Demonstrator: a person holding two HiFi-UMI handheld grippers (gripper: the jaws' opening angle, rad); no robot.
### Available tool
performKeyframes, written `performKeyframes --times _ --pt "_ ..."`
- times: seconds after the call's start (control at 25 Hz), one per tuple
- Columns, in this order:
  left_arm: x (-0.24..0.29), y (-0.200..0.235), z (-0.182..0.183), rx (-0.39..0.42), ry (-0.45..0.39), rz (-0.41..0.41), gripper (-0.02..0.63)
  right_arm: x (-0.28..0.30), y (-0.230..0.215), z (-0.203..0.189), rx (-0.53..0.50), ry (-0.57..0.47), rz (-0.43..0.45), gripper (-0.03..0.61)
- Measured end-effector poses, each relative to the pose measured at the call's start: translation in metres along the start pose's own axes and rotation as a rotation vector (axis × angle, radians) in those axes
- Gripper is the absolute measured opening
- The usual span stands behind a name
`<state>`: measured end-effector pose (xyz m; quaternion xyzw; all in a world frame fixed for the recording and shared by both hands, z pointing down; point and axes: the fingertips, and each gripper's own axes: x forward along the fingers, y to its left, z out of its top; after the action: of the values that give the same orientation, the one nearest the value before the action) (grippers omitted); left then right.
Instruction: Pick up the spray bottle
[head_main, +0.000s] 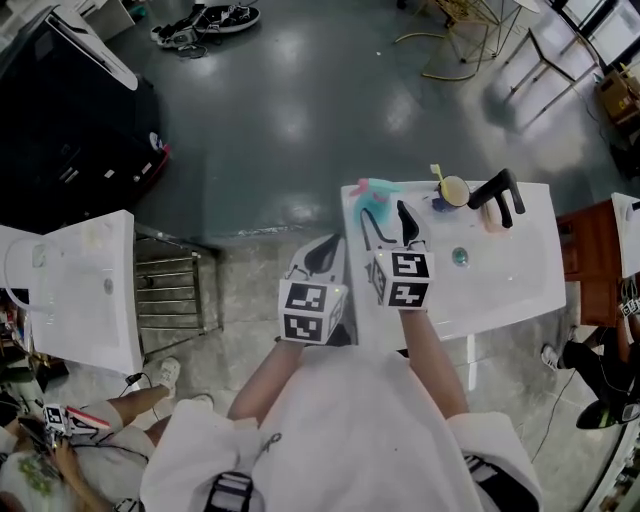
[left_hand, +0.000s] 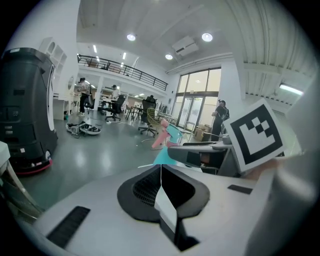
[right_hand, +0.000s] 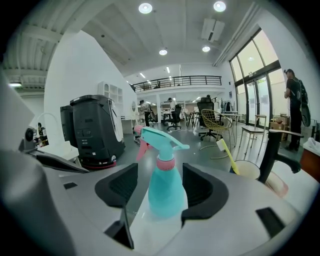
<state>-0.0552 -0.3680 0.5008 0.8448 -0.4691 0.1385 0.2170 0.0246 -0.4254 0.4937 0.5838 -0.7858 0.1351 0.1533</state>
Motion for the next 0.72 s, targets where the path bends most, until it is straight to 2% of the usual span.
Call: performKeyframes --times 0.52,0.72 --pt "0.004 0.003 -0.009 -0.021 0.026 0.039 0.028 0.023 -0.006 -0.006 -0.062 0.02 0.026 0.273" --pt "0.003 0.008 -0.019 -0.026 0.058 0.057 0.028 0.032 -0.009 -0.007 -0.054 0.011 0.019 0.273"
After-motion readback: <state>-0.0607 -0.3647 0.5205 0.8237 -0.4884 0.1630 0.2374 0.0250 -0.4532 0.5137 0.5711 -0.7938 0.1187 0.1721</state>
